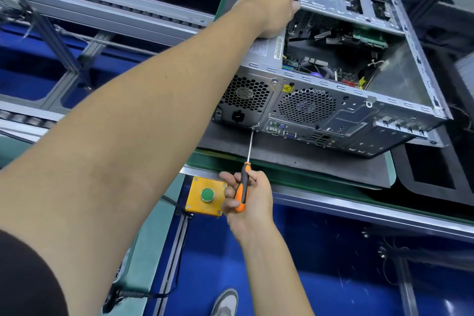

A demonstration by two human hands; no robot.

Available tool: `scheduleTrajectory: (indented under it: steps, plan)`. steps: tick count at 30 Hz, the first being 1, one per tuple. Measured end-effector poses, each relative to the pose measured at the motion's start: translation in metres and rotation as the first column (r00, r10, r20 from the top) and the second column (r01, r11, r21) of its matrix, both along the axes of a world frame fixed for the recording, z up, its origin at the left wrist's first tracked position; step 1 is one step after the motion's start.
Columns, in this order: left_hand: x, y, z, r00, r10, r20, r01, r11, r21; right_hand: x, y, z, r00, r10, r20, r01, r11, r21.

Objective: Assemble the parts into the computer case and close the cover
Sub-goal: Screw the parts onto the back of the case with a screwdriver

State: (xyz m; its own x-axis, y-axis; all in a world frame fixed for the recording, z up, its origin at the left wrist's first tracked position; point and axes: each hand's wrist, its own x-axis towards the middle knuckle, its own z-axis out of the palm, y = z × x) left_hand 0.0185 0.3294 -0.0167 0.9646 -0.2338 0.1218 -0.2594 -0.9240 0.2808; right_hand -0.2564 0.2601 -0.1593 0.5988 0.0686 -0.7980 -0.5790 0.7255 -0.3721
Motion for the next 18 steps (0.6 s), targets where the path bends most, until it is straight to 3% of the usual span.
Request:
scheduleTrajectory:
  steps: [8, 14, 18]
  plan:
    - [-0.004, 0.002, -0.001, 1.0, -0.029, -0.009, 0.028, 0.995, -0.097, -0.001, 0.001, -0.009, 0.997, 0.017, 0.07, 0.0, 0.973, -0.229]
    - [-0.002, 0.005, -0.005, 0.999, -0.036, 0.016, 0.038, 0.973, -0.228, -0.003, 0.0, -0.011, 0.996, 0.085, 0.027, -0.073, 0.954, -0.29]
    - [-0.001, 0.006, -0.01, 0.997, -0.067, 0.042, 0.079, 0.875, -0.478, -0.004, -0.004, -0.013, 0.993, 0.101, 0.062, -0.075, 0.941, -0.331]
